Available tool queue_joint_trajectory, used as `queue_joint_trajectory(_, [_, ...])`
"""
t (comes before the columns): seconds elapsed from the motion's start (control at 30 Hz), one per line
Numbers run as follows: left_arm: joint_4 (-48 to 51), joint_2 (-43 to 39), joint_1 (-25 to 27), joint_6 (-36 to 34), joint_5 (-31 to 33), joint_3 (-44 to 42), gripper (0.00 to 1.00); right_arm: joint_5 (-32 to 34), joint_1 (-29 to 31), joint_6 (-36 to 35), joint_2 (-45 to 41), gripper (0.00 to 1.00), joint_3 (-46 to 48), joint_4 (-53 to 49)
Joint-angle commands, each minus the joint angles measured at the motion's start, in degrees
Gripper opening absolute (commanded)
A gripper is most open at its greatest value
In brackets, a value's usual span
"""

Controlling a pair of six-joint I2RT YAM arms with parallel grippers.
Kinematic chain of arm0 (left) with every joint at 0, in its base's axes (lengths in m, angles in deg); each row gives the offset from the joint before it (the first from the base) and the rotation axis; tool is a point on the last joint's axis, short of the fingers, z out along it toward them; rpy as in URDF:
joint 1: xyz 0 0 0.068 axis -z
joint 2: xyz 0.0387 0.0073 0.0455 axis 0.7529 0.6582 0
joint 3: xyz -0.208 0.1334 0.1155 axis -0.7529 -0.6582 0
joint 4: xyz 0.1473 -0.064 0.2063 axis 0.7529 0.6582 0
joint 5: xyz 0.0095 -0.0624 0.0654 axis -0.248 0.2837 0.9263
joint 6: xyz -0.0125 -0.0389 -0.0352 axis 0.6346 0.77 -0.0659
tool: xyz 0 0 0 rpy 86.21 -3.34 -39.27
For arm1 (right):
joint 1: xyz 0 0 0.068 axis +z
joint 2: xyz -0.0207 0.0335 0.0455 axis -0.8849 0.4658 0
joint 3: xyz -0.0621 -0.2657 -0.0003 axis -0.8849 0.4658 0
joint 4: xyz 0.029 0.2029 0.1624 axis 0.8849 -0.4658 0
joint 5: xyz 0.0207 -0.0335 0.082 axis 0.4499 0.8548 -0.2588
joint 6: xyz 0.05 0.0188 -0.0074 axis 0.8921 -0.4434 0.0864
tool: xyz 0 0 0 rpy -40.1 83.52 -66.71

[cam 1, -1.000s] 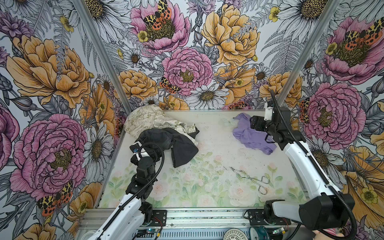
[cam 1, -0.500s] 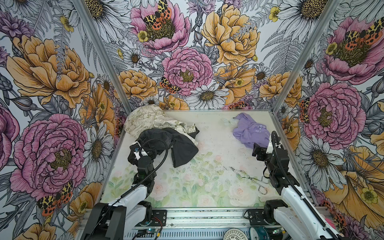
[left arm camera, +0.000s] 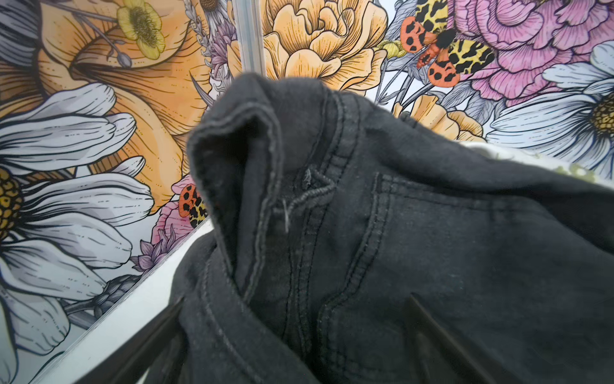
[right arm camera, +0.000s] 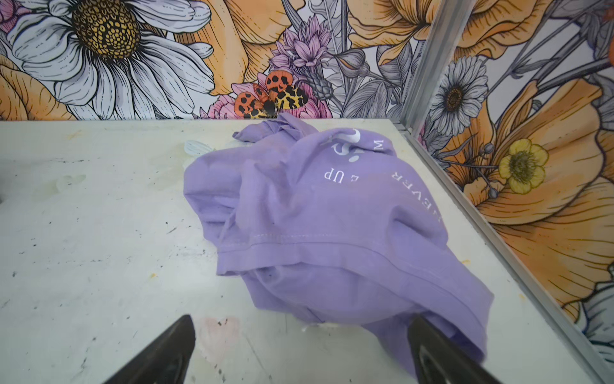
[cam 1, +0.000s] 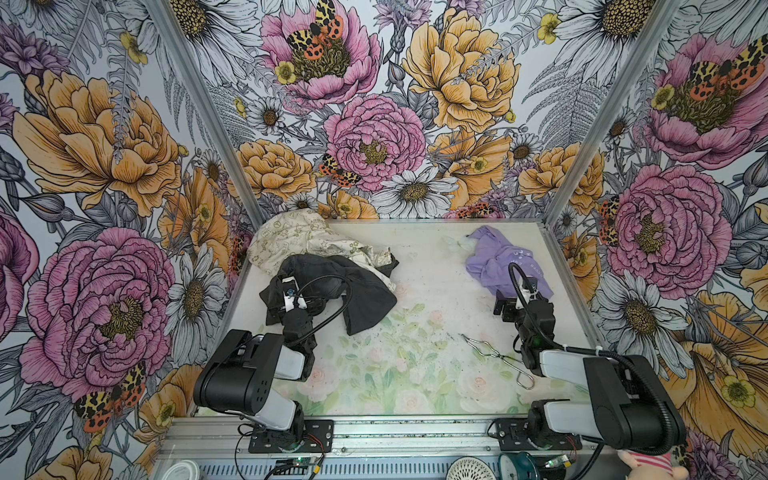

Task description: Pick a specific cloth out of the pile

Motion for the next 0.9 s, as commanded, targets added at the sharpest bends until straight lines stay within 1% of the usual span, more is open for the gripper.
queue_joint_trajectory(0.0, [-0.6,2.5,-2.3,0.3,-7.8,2.4,0.99,-4.2,-2.0,-0.7,9.3,0.99,-1.7,17.1])
queue_joint_trajectory(0.03, [-2.6,4.0,-2.3,0.0,-7.4,2.7,0.99,-4.1,-2.2,-0.3,6.7,1.00,-2.6,10.9])
queue_joint_trajectory(0.07, [0.5,2.8,-2.1,0.3,-7.0,3.1,0.99,-3.3,-2.4,0.3,5.4,1.00,-4.4,5.8])
queue_joint_trajectory(0.1, [4.4,1.6,-2.1,0.5,-6.9,4.1,0.99,-3.7,-2.4,0.1,6.5,0.99,-4.8,5.7])
queue_joint_trajectory(0.13, [6.2,1.7,-2.2,0.7,-6.8,5.3,0.98,-4.6,-2.4,-0.3,8.1,0.99,-4.8,9.0])
queue_joint_trajectory(0.17, [7.4,2.6,-2.2,0.6,-5.9,6.8,0.99,-4.3,-2.4,-0.1,6.7,0.99,-5.2,5.5])
queue_joint_trajectory(0.2, [10.9,2.0,-2.4,1.1,-6.1,8.0,0.99,-3.2,-2.4,0.2,7.2,1.00,-5.7,5.1])
queue_joint_trajectory(0.23, [13.0,1.4,-3.3,2.1,-7.2,8.6,0.99,-2.1,-2.5,0.7,7.8,0.99,-6.1,5.9])
queue_joint_trajectory(0.27, [14.0,1.5,-4.2,2.7,-8.3,9.2,0.99,-0.8,-2.4,1.4,6.9,0.99,-6.7,2.7])
queue_joint_trajectory(0.33, [13.9,1.5,-5.0,3.3,-9.2,9.1,0.99,-0.3,-2.4,1.3,7.5,0.99,-6.7,3.7])
queue_joint_trajectory(0.37, [13.8,1.7,-4.9,3.2,-9.2,9.3,0.99,-0.2,-2.5,1.4,7.1,0.99,-6.8,2.7])
queue_joint_trajectory(0.5, [13.7,1.6,-4.6,2.9,-9.3,9.2,0.99,0.9,-2.5,1.6,7.4,1.00,-6.0,5.2])
queue_joint_trajectory(0.77, [13.9,1.7,-4.6,2.8,-9.5,9.4,0.99,1.2,-2.4,1.7,7.3,1.00,-6.4,4.2])
queue_joint_trajectory(0.83, [15.6,1.4,-6.0,3.5,-12.6,9.9,0.99,1.1,-2.4,1.8,7.3,0.99,-6.4,4.2])
queue_joint_trajectory(0.87, [15.2,1.5,-6.0,3.5,-12.6,9.8,0.99,1.2,-2.3,1.8,7.3,1.00,-6.4,4.1])
